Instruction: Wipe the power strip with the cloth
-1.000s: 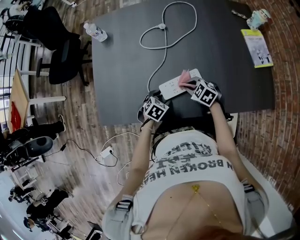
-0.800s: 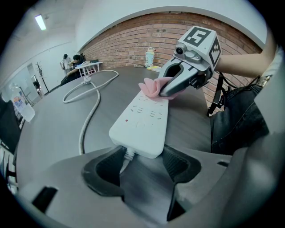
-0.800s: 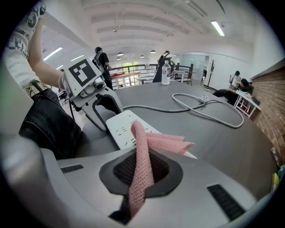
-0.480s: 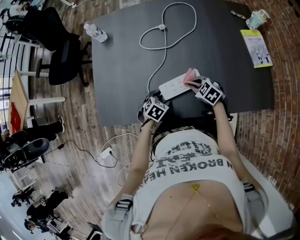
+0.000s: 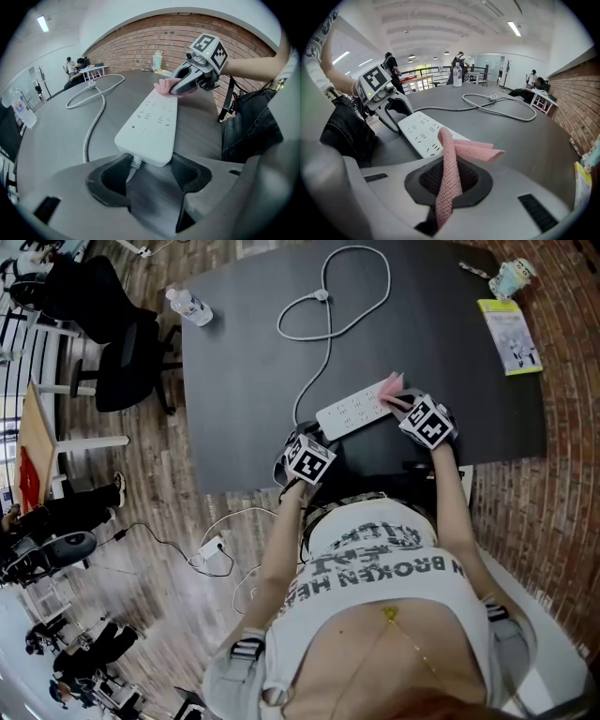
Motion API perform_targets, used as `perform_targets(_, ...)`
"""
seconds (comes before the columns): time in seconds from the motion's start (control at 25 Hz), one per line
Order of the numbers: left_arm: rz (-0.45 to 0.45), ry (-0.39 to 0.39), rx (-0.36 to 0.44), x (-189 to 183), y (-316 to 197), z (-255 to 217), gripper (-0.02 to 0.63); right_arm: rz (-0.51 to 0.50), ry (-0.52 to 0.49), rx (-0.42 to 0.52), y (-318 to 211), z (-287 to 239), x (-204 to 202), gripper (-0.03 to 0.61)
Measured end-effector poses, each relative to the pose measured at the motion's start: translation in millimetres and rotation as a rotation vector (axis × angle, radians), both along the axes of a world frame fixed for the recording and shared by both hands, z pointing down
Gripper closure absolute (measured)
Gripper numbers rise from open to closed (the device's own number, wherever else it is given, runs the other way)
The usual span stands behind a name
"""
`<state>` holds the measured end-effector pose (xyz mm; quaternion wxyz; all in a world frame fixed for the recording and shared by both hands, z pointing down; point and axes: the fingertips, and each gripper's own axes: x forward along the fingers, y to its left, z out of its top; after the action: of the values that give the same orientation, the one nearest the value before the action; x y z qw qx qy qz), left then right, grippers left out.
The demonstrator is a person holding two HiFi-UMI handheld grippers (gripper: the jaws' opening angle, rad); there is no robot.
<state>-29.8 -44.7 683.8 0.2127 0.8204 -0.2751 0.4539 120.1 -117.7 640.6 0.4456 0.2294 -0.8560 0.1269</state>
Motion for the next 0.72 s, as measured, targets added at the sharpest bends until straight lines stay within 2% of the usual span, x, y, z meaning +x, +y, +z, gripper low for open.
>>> perform_targets(0.44,0.0,-0.002,0.002,-0.4,-1.3,-0.4,0.35,0.071,-0.032,-0.02,-4.9,-3.7,8.8,0.561)
perform_targets(0.72,-0.001,0.007,0.005,1.0,-0.7,-1.6,0.35,0.082,-0.02,0.041,-4.3,-3.4,9.9,0.561)
